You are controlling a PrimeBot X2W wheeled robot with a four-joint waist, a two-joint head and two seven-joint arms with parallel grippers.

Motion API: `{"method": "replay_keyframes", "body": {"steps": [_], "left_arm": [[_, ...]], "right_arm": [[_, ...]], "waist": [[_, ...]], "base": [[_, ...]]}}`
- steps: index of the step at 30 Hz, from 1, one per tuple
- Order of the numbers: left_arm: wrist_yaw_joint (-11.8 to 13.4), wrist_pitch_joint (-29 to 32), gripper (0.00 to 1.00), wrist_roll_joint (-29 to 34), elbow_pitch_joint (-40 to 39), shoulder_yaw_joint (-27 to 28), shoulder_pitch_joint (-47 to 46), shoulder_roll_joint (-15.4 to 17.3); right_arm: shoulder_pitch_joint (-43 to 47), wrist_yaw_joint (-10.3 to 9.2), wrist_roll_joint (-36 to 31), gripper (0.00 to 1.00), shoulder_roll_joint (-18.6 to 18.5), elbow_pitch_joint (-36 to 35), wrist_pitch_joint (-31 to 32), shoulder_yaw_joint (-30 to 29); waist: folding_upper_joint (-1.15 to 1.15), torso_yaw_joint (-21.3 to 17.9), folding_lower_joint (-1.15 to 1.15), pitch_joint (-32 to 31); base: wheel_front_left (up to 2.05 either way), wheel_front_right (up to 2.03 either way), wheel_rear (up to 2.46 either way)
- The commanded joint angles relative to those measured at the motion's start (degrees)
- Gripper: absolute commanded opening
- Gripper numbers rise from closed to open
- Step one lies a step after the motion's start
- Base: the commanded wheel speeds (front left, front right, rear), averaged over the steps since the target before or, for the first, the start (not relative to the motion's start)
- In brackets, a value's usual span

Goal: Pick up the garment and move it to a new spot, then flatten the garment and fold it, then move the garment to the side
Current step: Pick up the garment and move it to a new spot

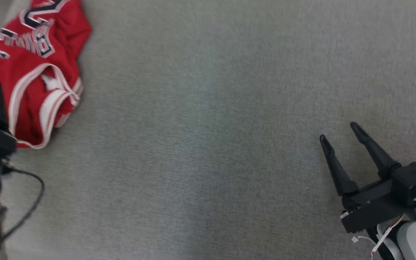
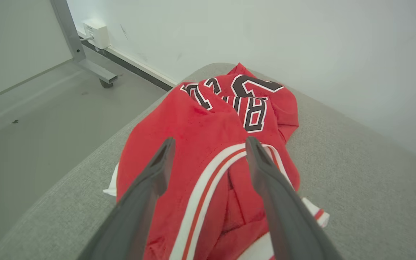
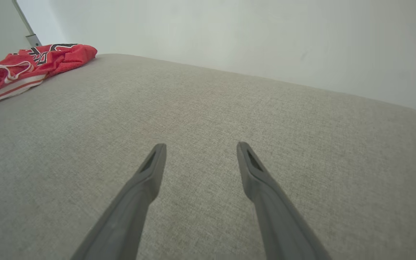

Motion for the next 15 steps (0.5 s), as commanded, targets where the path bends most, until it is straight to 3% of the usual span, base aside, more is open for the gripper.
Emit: {"method": "replay_keyframes", "body": {"steps": [1,6,15], "left_arm": [[0.4,1.1,1.00,-0.6,0.1,0.5,-1.6,0.9],[3.4,7.8,1.00,-3.6,1.1,2.3,-5.1,2.6],[9.1,18.9,1.00,-5.8,2.1,2.6,-3.4,2.5]], "right_arm": [[-0.8,-0.16,-0.3,1.00,-0.3,-0.7,0.1,-0.2],[-1.0,-0.16,-1.0,1.00,0.3,-2.2,0.1,-0.3],[-0.6,-0.17,-0.9,1.00,0.7,-1.6,-0.1,0.5]], "waist": [[-0.01,-4.9,-0.02,8.5],[-0.01,-5.8,-0.02,10.9],[-0.01,-7.1,-0.02,11.5]], "base": [[0.00,0.00,0.00],[0.00,0.00,0.00],[0.00,0.00,0.00]]}}
